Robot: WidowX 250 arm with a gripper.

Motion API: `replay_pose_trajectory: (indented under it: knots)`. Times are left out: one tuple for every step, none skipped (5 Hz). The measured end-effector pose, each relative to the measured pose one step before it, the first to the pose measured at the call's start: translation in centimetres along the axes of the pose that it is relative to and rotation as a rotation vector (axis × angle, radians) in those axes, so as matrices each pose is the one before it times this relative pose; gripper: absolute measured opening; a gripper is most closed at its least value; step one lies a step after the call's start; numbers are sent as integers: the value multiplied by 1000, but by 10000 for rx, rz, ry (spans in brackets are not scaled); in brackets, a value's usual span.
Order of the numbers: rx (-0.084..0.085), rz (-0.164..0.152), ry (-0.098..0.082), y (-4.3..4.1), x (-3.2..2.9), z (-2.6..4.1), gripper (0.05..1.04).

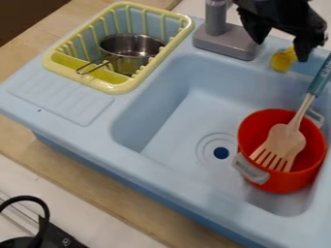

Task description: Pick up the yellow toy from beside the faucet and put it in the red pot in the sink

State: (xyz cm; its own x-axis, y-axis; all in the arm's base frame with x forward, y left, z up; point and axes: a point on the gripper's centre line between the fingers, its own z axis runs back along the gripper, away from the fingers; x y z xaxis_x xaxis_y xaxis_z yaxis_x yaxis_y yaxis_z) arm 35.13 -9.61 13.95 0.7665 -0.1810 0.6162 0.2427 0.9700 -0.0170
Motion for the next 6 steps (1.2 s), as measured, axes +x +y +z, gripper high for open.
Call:
replay_pose_trajectory:
  knots:
    - [-121,-44,18,-319,67,-761,998]
    - [-5,-89,-260,-257,356,-277,998]
    - [47,5,214,-6,-448,-508,998]
    - [18,-28,138,21,3,-439,970]
    - [-72,24,48,-205,18,-291,841]
    - [15,8,107,-18,-219,-235,552]
